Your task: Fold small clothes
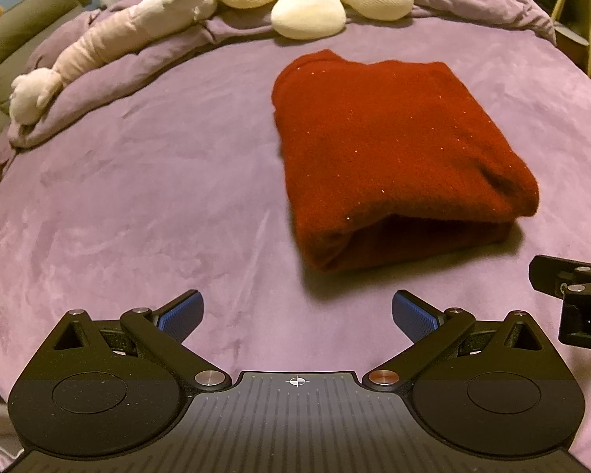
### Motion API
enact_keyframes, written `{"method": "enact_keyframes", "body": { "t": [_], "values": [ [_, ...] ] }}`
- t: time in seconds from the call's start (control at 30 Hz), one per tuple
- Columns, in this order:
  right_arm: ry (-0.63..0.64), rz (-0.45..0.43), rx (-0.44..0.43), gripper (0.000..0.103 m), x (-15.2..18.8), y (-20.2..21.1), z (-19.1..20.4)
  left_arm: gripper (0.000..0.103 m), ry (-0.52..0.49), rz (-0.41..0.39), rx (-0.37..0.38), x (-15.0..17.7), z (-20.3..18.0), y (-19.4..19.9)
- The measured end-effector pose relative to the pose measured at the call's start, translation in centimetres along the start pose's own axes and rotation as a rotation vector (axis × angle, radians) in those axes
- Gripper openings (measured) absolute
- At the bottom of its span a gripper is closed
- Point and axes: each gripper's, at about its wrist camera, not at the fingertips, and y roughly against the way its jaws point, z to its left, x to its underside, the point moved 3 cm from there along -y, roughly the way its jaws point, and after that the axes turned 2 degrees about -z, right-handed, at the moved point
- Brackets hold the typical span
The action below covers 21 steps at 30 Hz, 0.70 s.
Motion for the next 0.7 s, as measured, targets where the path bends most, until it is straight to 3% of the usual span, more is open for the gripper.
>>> {"method": "enact_keyframes", "body": {
  "t": [0.7],
  "values": [
    [-0.001,-0.016,0.01,0.099,0.03,0.54,0.1,0.103,-0.03,-0.003,0.002,-0.07,-0.64,0.54]
  ]
}}
